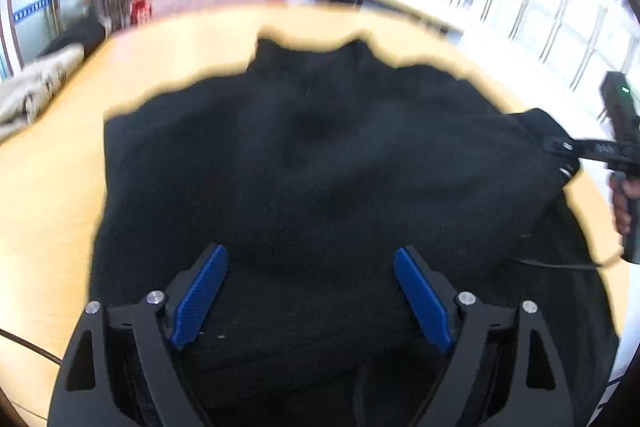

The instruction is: Fold clothes

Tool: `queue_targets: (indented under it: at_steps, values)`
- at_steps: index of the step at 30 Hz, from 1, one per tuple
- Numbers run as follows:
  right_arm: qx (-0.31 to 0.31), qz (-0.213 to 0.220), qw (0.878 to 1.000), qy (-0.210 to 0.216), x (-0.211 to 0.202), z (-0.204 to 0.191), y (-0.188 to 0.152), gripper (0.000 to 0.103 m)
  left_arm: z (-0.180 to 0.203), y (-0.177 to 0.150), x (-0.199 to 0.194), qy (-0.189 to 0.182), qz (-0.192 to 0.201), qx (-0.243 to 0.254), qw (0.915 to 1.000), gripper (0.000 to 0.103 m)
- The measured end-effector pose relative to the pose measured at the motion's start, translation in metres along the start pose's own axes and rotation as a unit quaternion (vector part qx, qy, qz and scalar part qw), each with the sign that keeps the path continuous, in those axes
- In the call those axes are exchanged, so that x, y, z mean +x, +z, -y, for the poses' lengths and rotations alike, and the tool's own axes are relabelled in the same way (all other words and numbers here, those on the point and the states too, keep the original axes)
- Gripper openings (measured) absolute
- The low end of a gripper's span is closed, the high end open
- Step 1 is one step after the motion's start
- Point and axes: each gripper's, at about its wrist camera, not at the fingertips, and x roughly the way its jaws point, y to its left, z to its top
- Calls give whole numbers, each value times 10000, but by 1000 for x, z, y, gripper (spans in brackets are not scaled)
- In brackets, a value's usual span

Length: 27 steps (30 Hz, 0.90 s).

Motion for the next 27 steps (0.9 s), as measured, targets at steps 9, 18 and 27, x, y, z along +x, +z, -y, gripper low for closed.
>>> queue_targets:
  at_steps: [9, 18, 27]
  values:
    - [303, 105, 9992, -233, -34, 22, 3, 57, -11, 8, -24, 6, 128, 53, 9999, 86]
    - [-940, 299, 9935, 571, -15, -52, 35, 72, 20, 71, 30, -653, 177, 361, 9971, 90]
    - [196, -444, 9987, 132, 47, 2, -7, 0, 13, 70, 33, -951, 44, 283, 9951, 94]
